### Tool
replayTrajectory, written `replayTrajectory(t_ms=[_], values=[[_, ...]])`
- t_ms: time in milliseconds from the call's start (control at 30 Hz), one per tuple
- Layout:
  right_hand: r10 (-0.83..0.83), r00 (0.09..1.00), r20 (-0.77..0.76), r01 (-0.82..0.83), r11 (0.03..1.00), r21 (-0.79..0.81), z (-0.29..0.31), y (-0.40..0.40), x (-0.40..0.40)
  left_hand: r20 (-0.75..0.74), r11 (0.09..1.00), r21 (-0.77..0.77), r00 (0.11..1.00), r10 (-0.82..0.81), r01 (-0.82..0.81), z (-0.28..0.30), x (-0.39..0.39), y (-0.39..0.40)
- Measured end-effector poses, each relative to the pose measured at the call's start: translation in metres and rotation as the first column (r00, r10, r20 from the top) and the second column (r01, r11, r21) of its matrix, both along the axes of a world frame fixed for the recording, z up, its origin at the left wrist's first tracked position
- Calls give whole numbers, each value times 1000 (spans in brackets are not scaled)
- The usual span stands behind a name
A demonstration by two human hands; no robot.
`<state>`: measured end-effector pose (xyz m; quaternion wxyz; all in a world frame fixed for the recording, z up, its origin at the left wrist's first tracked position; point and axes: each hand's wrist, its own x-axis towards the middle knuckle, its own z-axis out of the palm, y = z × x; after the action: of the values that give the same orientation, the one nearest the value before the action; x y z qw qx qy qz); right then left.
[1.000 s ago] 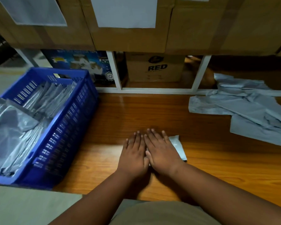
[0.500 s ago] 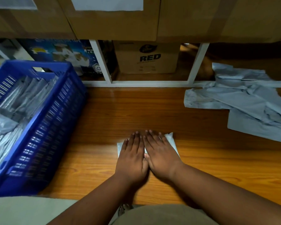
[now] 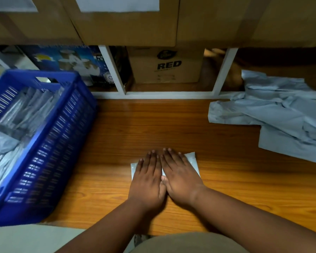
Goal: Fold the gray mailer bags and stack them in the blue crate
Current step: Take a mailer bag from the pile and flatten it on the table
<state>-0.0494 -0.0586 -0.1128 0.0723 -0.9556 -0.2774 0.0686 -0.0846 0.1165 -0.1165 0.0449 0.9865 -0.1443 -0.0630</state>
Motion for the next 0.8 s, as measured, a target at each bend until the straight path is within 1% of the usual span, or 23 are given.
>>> replayTrajectory(t_ms=[167,233,333,433,567,800], values=[[3,999,-33,-3,1000,3,8,-1,-1,-16,1000,-3,1000,9,-9,6,0,-1],[0,1000,-23,0,1000,26,12,-5,-1,-10,1000,-1,1000,-1,1,10,3,-5],[-23,1000,-5,23,998,62,20,-19,-1,24,998,-43,999,-34,35,16,7,-15],[-41,999,30,40,998,41,23,-35,1,43,997,-56,997,-59,61,20,13,-31],[-37,999,-10,37,999,-14,14,-51,5,6,997,-58,998,-60,60,11,17,-48],[-34,999,-17,34,999,6,5,-56,5,15,998,-47,999,-52,53,2,16,-53]])
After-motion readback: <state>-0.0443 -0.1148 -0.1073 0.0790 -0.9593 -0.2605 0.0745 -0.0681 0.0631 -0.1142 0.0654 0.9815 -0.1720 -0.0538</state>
